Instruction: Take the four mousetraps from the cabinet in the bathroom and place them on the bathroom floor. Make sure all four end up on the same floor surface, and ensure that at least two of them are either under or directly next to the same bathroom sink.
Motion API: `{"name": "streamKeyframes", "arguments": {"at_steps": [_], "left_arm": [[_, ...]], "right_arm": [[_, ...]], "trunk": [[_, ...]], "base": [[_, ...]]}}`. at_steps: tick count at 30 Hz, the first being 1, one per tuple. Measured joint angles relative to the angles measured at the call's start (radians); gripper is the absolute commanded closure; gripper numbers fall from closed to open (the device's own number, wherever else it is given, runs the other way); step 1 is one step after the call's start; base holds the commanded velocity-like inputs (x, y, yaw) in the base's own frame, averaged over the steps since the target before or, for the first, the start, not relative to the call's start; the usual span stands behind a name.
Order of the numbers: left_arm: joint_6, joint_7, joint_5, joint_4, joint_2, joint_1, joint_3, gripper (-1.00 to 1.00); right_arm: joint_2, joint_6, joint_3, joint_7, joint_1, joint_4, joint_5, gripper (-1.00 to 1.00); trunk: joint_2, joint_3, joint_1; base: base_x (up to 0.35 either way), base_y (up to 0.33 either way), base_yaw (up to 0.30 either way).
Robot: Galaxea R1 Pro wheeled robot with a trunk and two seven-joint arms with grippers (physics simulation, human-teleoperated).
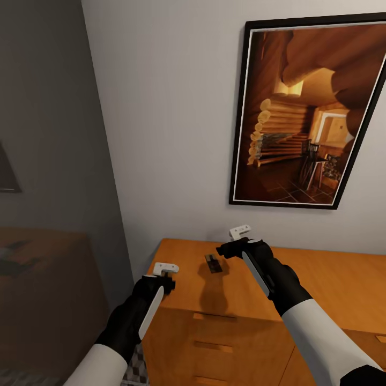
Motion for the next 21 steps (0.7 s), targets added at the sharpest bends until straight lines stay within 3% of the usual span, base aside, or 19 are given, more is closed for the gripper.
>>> {"name": "streamKeyframes", "arguments": {"at_steps": [8,12,21], "left_arm": [[0.002,0.002,0.001,-0.131,0.000,0.000,0.004,1.00],[0.019,0.002,0.002,-0.158,0.000,0.000,0.003,1.00],[0.086,0.002,0.002,-0.171,0.000,0.000,0.004,1.00]], "right_arm": [[0.000,0.000,0.000,0.000,0.000,0.000,0.000,-1.00],[0.000,0.000,0.000,0.000,0.000,0.000,0.000,-1.00],[0.000,0.000,0.000,0.000,0.000,0.000,0.000,-1.00]], "trunk": [[0.000,0.000,0.000],[0.000,0.000,0.000],[0.063,0.028,-0.034]], "base": [[0.000,0.000,0.000],[0.000,0.000,0.000],[0.000,0.000,0.000]]}}
